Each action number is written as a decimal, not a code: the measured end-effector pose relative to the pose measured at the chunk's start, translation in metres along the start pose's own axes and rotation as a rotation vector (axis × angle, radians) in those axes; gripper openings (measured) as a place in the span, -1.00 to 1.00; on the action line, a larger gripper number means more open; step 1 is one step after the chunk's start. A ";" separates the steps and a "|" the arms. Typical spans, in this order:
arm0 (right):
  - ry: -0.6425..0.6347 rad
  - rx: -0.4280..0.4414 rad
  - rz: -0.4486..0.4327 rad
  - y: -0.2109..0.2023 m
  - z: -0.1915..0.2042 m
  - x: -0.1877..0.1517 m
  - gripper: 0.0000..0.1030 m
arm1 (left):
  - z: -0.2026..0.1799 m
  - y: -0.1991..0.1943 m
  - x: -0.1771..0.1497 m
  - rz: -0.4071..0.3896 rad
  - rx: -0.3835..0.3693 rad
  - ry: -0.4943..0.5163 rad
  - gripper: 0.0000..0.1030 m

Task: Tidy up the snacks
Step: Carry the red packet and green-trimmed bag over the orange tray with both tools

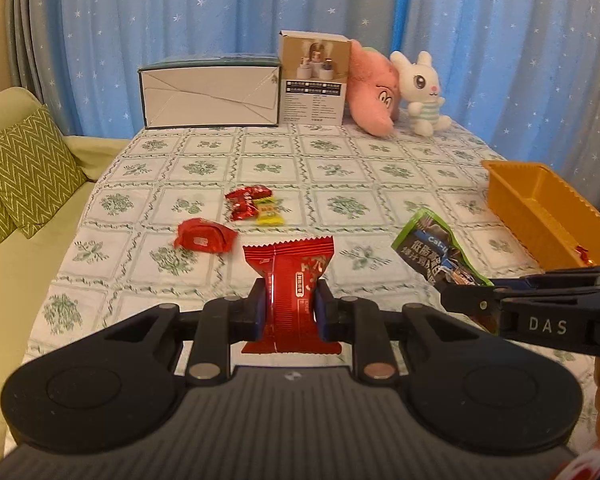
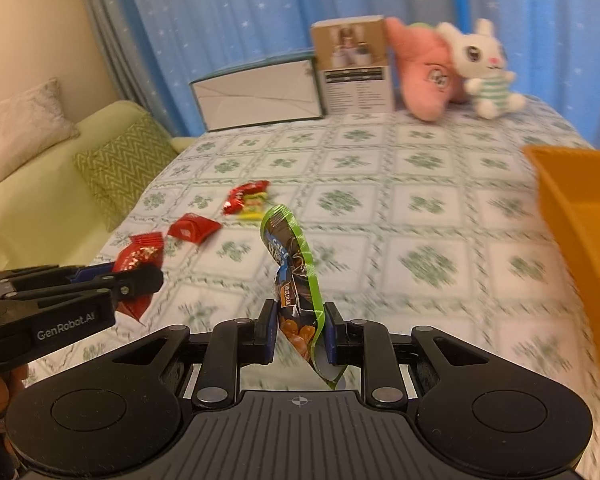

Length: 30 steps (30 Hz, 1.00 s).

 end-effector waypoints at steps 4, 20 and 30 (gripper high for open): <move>0.035 -0.038 -0.007 -0.030 -0.012 -0.009 -0.54 | -0.020 -0.020 -0.006 0.003 -0.023 -0.016 -0.59; 0.092 -0.116 -0.079 -0.118 -0.035 -0.015 -0.54 | -0.092 -0.067 0.001 -0.018 -0.096 0.032 -0.59; 0.127 -0.146 -0.111 -0.148 -0.054 -0.017 -0.54 | -0.120 -0.078 0.007 -0.023 -0.129 0.068 -0.59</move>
Point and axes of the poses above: each gripper's, at about its wrist camera, not at the fingertips, and y roughly the way its jaws point, z to its left, x to its top, the point moved 6 cm from there along y, roughly the way its jaws point, and after that the axes turned 10 degrees about -z, right-handed, at the moved point
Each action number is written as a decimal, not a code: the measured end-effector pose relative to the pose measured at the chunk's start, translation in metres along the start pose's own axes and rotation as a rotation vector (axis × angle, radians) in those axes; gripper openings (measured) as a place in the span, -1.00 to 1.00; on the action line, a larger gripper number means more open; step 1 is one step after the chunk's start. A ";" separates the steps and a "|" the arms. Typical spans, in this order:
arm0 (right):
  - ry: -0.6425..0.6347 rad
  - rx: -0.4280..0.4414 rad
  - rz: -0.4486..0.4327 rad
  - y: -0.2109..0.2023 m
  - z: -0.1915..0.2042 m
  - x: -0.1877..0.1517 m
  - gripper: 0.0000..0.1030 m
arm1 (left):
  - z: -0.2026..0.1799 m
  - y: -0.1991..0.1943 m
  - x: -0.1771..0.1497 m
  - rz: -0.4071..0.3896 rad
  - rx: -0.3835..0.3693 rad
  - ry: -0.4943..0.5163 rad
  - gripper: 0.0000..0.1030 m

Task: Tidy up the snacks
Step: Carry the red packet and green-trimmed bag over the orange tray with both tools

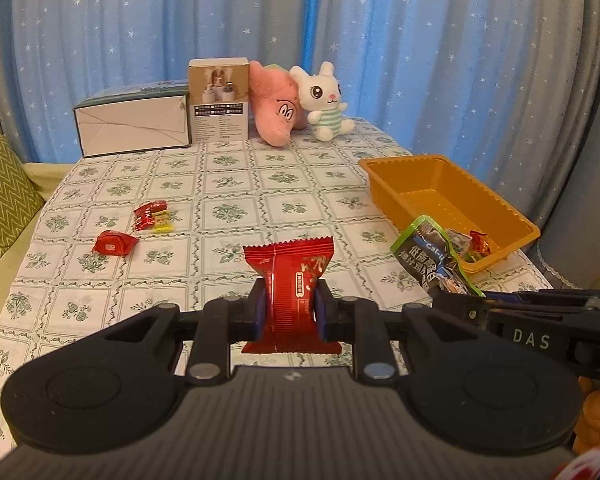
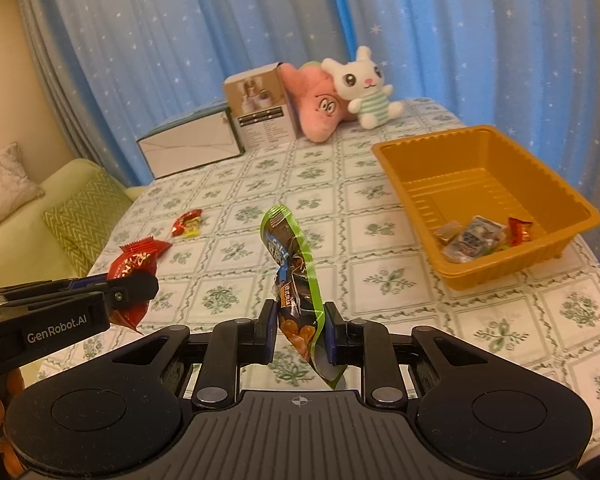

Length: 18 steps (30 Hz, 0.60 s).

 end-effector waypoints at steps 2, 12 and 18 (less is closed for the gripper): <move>0.005 -0.007 -0.004 -0.004 -0.005 0.001 -0.54 | -0.007 0.000 0.001 0.001 -0.011 0.005 -0.59; 0.025 -0.067 -0.041 -0.023 -0.038 0.011 -0.54 | -0.041 0.008 0.008 0.002 -0.072 0.025 -0.59; 0.036 -0.123 -0.052 -0.030 -0.061 0.020 -0.54 | -0.063 0.017 0.014 -0.002 -0.114 0.039 -0.59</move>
Point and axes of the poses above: each gripper's, at about its wrist camera, not at the fingertips, and y roughly the way its jaws point, z to its left, x to its top, the point moved 6 cm from there along y, roughly the way its jaws point, and after that the axes turned 10 degrees about -z, right-handed, at the moved point
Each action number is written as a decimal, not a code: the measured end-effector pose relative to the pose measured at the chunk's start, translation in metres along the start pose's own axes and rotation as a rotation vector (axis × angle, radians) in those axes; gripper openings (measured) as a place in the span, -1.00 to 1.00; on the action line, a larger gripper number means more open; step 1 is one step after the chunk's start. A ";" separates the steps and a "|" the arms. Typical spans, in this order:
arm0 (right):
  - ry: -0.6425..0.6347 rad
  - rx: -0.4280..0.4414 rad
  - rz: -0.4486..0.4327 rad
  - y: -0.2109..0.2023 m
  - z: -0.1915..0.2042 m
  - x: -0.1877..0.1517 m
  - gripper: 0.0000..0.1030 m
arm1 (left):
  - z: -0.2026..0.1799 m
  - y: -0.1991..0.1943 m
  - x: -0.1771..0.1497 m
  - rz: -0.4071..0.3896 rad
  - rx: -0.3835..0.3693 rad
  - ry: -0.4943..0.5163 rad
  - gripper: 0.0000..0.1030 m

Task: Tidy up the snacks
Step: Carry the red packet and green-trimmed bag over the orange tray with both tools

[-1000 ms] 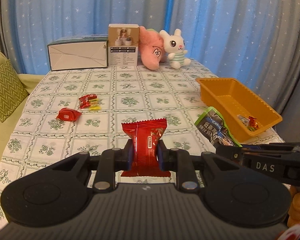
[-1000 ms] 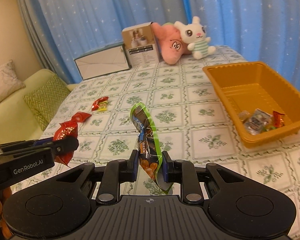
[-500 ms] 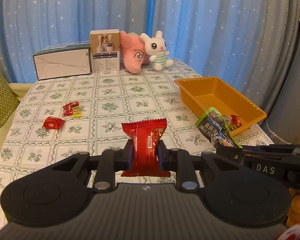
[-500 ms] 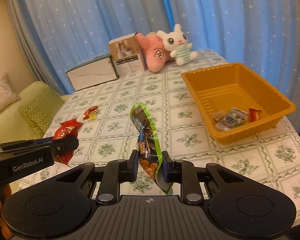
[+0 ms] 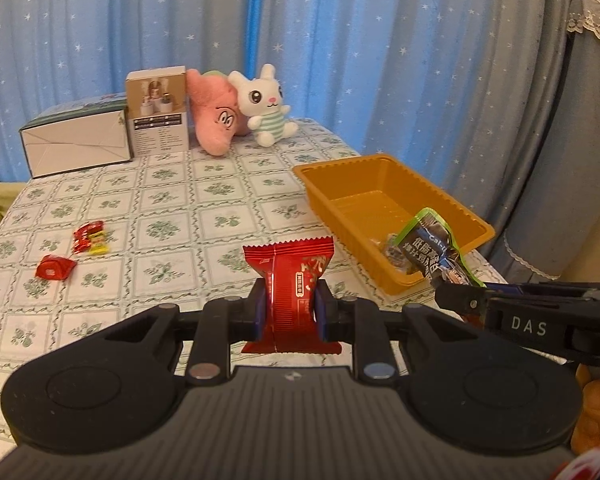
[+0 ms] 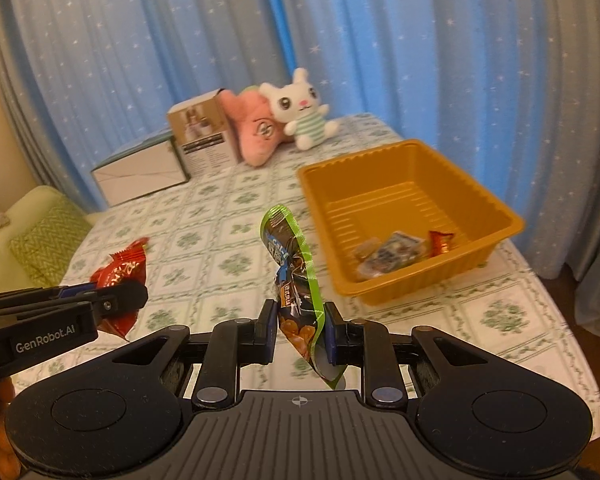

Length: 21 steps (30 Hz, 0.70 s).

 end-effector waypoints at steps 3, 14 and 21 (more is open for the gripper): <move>0.003 -0.019 -0.009 -0.003 -0.010 0.006 -0.54 | -0.009 0.004 0.004 -0.004 -0.018 0.008 -0.59; 0.002 -0.073 -0.034 -0.005 -0.036 0.027 -0.54 | -0.045 0.022 0.025 -0.017 -0.082 0.059 -0.59; -0.002 -0.096 -0.053 -0.002 -0.053 0.045 -0.54 | -0.062 0.041 0.032 -0.006 -0.116 0.076 -0.59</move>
Point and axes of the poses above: each gripper's, at about its wrist camera, not at the fingertips, and y roughly the way its jaws point, z to its left, x to its top, the point moved 6 cm from there along y, roughly the way its jaws point, and after that the axes turned 10 degrees about -z, right-handed, at the moved point
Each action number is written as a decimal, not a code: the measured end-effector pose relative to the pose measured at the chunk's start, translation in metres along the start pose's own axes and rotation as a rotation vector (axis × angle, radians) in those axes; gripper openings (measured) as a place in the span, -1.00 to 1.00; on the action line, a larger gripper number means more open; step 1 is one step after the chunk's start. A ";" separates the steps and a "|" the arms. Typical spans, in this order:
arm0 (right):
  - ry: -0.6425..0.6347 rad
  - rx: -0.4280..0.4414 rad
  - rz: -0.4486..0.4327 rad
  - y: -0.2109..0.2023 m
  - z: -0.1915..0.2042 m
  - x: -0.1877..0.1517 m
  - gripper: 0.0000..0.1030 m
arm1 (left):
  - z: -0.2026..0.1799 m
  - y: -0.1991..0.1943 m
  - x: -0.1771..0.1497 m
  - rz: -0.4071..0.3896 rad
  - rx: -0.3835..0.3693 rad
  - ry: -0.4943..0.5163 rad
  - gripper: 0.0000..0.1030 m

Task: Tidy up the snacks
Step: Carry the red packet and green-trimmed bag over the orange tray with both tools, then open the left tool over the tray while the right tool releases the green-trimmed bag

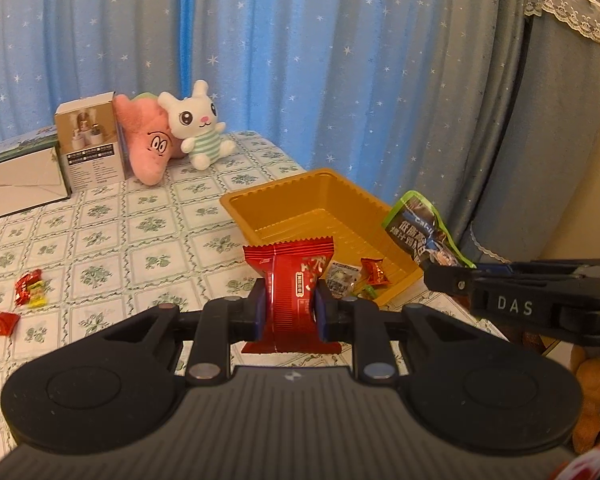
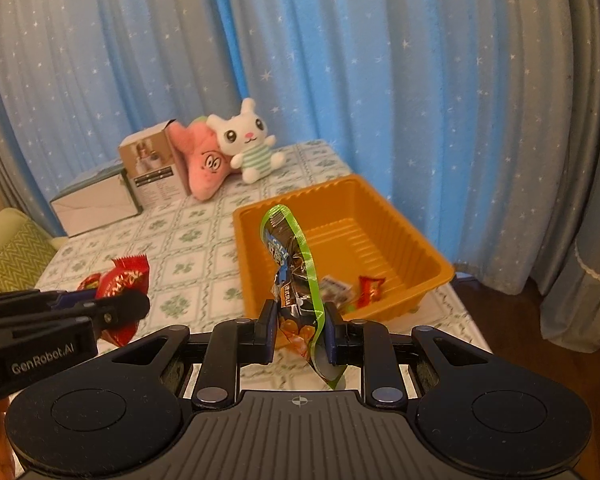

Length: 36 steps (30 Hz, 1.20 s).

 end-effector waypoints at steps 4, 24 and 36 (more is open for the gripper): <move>-0.010 -0.010 -0.005 0.007 -0.009 0.009 -0.54 | -0.005 0.013 0.006 0.003 -0.012 0.010 -0.59; -0.043 0.008 0.032 0.096 -0.047 0.036 -0.54 | -0.014 0.122 0.032 0.053 -0.044 -0.025 -0.59; -0.025 -0.007 0.075 0.149 -0.068 0.034 -0.54 | -0.002 0.180 0.031 0.102 -0.023 0.001 -0.58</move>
Point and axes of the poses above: each gripper's, at about its wrist camera, not at the fingertips, and y roughly the way its jaws point, z to its left, x to its top, the point moved 6 cm from there along y, roughly the way its jaws point, and after that the axes turned 10 degrees about -z, right-handed, at the moved point
